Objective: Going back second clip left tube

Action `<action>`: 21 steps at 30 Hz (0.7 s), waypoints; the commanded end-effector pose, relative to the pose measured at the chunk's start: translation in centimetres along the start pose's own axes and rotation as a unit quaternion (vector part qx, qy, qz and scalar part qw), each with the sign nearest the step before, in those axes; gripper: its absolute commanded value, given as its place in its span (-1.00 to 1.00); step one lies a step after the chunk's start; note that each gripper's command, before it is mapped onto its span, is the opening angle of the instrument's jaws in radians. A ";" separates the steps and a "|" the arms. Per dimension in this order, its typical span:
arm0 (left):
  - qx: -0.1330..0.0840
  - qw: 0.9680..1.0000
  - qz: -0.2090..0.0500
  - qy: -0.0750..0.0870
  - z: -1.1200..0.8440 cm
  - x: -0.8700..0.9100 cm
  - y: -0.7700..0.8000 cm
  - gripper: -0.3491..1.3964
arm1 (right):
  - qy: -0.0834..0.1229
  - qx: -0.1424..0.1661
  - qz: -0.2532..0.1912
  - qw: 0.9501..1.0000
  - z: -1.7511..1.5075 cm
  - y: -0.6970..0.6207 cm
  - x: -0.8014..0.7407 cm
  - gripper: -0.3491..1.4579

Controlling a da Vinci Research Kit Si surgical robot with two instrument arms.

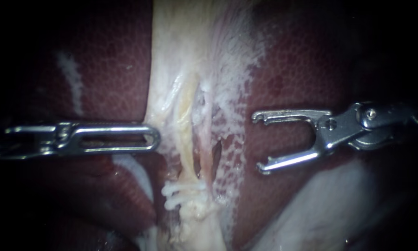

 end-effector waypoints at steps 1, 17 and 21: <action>0.000 1.000 0.000 0.001 0.02 0.01 0.00 -1.00 | 0.000 0.000 0.000 1.000 0.00 0.00 0.01 0.05; 0.007 1.000 0.002 0.003 0.20 0.06 -0.01 -1.00 | 0.000 0.000 0.000 1.000 -0.02 -0.01 0.01 0.05; 0.006 1.000 0.002 0.004 0.20 0.06 0.00 -1.00 | 0.000 0.000 0.000 1.000 -0.02 -0.01 0.01 0.05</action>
